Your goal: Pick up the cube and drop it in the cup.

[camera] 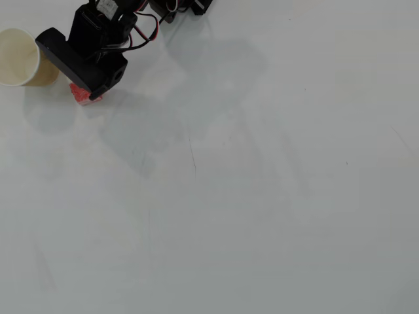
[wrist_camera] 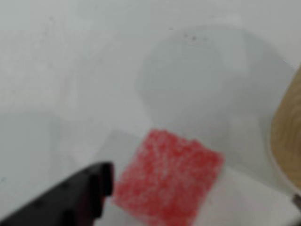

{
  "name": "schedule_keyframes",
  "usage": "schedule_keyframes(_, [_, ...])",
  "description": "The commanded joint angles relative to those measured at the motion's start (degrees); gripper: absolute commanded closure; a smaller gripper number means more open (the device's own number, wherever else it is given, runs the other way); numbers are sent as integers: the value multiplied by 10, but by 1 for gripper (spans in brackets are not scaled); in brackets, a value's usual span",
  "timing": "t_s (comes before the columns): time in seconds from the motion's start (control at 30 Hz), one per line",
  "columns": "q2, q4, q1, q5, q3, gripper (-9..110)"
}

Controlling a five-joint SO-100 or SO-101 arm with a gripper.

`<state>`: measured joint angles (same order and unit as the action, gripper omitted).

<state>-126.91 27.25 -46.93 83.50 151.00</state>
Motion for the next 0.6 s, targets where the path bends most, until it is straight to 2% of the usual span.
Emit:
schedule_keyframes(0.0, [-27, -15, 26, -7, -70, 60])
schedule_keyframes(0.57, [-66, -10, 60, -8, 42, 60])
